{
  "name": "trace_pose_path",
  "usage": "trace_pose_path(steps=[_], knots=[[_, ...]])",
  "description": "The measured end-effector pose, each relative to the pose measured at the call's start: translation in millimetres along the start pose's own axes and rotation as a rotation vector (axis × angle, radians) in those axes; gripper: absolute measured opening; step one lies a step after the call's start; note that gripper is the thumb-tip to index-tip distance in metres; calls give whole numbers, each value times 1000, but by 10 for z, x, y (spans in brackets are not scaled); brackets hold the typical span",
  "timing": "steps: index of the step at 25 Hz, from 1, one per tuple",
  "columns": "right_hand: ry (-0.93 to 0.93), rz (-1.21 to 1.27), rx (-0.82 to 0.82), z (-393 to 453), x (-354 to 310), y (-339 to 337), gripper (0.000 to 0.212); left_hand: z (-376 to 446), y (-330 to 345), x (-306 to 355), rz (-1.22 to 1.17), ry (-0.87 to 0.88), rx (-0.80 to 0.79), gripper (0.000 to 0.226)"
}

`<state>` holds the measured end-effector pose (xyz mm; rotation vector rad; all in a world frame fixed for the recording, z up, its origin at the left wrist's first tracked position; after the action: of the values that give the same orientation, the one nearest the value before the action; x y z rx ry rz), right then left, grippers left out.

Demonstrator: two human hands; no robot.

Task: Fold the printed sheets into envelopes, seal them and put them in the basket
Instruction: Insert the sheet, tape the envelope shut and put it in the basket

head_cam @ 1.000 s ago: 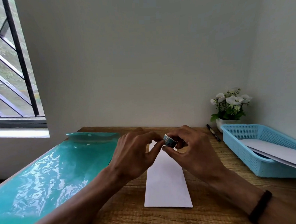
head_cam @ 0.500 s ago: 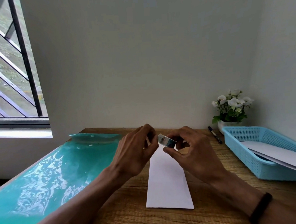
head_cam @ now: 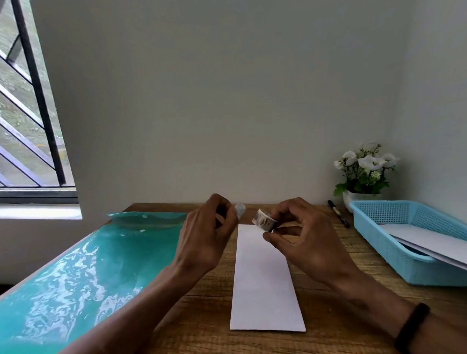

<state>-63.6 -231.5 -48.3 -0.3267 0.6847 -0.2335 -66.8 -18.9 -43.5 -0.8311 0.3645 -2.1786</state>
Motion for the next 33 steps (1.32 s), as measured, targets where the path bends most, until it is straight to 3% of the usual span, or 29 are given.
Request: trace_pose_path(steps=[4,9,21,25,27,29,33], knots=[[57,-60,36,53,132,-102,35,35,-59,-102,-49,-58,41,20],[224,-436,36,105,532,-396,40,9,-2,21,-20,77,-33,13],[365,-539,-98,102,755,-473,24,-49,85,110,77,221,-103,10],[262,-423,51,148,546,-492,23,-55,92,159,106,298,-142,19],[292,-137,105,176,379,-422,12,-71,111,183,109,330,-187,24],[473,225,-7,157,270,-239,25,-88,108,184,120,343,-222,25],[605,384,-207,50,175,-91,40,-98,88,232,173,425,-242,11]])
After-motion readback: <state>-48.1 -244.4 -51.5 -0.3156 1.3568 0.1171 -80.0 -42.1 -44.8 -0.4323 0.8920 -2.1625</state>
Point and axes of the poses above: each hand's wrist, its own z-axis towards the middle knuckle, its own y-axis out of the palm, x = y × z, the point moved 5 cm from there along z, towards the middle knuckle, and after that the axes turned 7 degrees about z, right-handed, at the moved point
